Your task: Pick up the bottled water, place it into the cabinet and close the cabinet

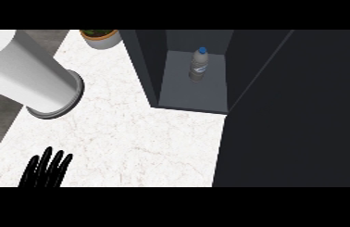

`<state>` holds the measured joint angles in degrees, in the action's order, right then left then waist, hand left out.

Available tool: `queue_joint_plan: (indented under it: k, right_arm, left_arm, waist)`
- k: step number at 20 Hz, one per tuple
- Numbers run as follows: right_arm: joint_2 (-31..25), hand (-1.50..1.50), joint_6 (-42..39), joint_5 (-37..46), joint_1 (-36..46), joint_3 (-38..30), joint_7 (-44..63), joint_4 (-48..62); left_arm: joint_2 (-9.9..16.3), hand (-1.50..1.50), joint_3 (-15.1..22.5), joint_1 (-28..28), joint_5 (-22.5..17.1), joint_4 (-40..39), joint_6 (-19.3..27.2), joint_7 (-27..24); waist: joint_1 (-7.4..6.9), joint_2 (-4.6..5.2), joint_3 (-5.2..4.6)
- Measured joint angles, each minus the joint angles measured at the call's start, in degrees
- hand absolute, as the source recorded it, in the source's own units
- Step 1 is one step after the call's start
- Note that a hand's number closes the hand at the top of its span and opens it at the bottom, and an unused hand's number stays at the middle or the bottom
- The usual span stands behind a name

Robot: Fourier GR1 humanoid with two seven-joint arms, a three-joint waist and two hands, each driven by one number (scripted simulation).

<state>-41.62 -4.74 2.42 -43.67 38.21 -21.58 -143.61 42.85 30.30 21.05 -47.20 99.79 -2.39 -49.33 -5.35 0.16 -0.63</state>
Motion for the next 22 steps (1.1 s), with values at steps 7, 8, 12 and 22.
queue_joint_plan:
  k: [7, 8, 12, 22]
  right_arm:
    - [0.9, 1.5, -1.3, -0.5, 13.0, 1.2, 7.5, 0.4]
    - [1.1, 1.5, -1.7, -0.6, 14.9, 1.5, 8.7, 0.5]
    - [1.9, 1.5, -2.5, -1.1, 21.6, 1.3, 12.6, 0.8]
    - [6.9, 1.5, -3.7, -4.5, 31.5, 3.3, 23.1, 2.7]
  left_arm:
    - [4.9, -1.5, -3.1, 2.1, -1.6, -0.1, -5.7, -1.6]
    - [5.3, -1.5, -3.4, 2.3, -1.7, -0.1, -6.2, -1.7]
    - [6.8, -1.5, -4.7, 2.5, -2.4, -0.6, -8.2, -2.1]
    - [9.7, -1.5, -7.3, 2.6, -3.5, -0.4, -10.7, -2.1]
  waist:
    - [-2.67, 0.77, -0.16]
    - [-3.0, 0.83, -0.18]
    - [-3.92, 1.06, -0.37]
    - [-5.67, 1.74, -0.51]
